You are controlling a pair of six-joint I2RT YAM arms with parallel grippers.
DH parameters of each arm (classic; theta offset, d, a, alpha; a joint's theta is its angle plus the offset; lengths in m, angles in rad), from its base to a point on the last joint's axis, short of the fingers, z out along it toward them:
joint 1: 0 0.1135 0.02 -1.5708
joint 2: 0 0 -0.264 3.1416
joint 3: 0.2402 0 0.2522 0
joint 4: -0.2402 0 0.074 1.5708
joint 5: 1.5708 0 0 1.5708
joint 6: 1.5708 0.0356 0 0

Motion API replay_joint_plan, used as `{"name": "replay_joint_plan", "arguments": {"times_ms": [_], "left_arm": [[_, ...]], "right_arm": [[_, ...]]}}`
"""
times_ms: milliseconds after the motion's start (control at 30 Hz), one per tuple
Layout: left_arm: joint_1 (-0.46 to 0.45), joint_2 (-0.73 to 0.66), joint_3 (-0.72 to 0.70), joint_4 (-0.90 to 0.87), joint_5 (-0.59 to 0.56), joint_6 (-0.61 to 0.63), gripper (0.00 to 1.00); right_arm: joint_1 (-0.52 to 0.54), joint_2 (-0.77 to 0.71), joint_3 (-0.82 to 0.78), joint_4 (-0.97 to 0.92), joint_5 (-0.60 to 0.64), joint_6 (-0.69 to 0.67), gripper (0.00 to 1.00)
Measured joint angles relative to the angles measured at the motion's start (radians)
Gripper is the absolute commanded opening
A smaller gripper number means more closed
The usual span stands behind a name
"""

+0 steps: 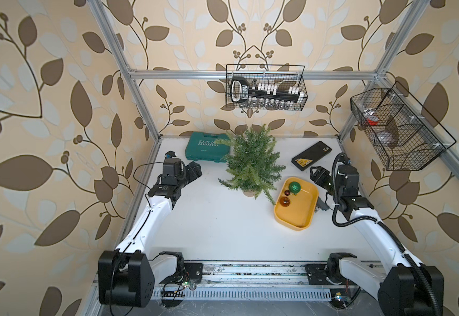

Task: Decorate the small christmas tree with ornaments
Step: Pick up an ornament from the container.

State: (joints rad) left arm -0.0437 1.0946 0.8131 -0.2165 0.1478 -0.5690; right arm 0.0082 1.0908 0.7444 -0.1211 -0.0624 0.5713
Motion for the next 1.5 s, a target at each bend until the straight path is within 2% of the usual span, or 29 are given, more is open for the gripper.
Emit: {"name": "replay_joint_plan", "arguments": {"times_ms": [67,167,300,433,567,967,1500], "left_arm": [[-0.027,-0.070,-0.035,-0.044,0.045,-0.023,0.63],[-0.100,-0.156,-0.110,-0.103,0.092,-0.054,0.60],[-0.224,-0.234,-0.213,-0.175,0.110,-0.106,0.68],[-0.317,-0.246,-0.255,-0.194,0.111,-0.147,0.69],[-0.374,-0.228,-0.273,-0.191,0.111,-0.171,0.70],[-0.383,-0.226,-0.314,-0.191,0.114,-0.198,0.71],[-0.383,-0.224,-0.344,-0.171,0.115,-0.217,0.71]], "right_arm": [[0.029,0.034,0.054,-0.065,-0.002,-0.012,0.63],[0.072,0.082,0.080,-0.130,0.003,-0.029,0.64],[0.134,0.182,0.091,-0.200,0.030,-0.048,0.74],[0.193,0.276,0.116,-0.248,0.081,-0.063,0.72],[0.208,0.352,0.161,-0.275,0.132,-0.075,0.72],[0.242,0.496,0.237,-0.308,0.213,-0.112,0.73],[0.245,0.601,0.264,-0.303,0.238,-0.120,0.69]]}}
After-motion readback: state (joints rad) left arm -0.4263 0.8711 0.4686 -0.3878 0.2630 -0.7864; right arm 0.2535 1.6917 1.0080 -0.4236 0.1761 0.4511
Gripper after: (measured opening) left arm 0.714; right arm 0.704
